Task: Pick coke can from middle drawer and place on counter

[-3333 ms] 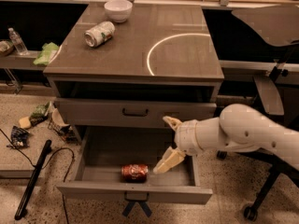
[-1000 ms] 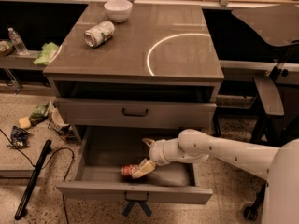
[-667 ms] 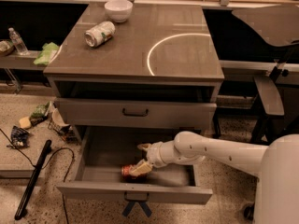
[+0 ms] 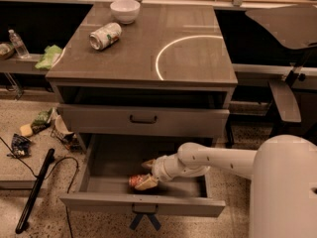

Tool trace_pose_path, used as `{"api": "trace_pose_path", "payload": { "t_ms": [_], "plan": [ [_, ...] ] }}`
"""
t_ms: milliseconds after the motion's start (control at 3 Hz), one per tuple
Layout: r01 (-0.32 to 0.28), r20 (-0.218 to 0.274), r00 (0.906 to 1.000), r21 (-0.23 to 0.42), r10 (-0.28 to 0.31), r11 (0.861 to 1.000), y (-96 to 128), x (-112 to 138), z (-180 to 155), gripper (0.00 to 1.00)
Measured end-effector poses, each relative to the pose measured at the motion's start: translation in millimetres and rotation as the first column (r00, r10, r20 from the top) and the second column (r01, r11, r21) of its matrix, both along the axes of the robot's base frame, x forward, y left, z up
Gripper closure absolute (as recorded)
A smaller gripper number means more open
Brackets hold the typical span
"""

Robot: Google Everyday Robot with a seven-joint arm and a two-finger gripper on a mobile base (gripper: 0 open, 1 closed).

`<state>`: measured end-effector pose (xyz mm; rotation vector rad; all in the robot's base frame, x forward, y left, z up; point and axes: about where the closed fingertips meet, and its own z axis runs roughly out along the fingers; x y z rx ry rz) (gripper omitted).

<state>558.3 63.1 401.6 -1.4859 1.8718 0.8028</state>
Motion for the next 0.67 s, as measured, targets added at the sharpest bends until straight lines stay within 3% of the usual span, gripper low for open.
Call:
{"api": "trace_pose_path", "payload": {
  "t_ms": [333, 667],
  "plan": [
    [-0.014, -0.023, 0.9996, -0.009, 0.014, 1.000, 3.2, -2.9, -9.6, 0.28],
    [-0.046, -0.039, 0.9982, -0.036, 0.045, 0.998, 6.8, -6.4, -21.0, 0.32]
  ]
}}
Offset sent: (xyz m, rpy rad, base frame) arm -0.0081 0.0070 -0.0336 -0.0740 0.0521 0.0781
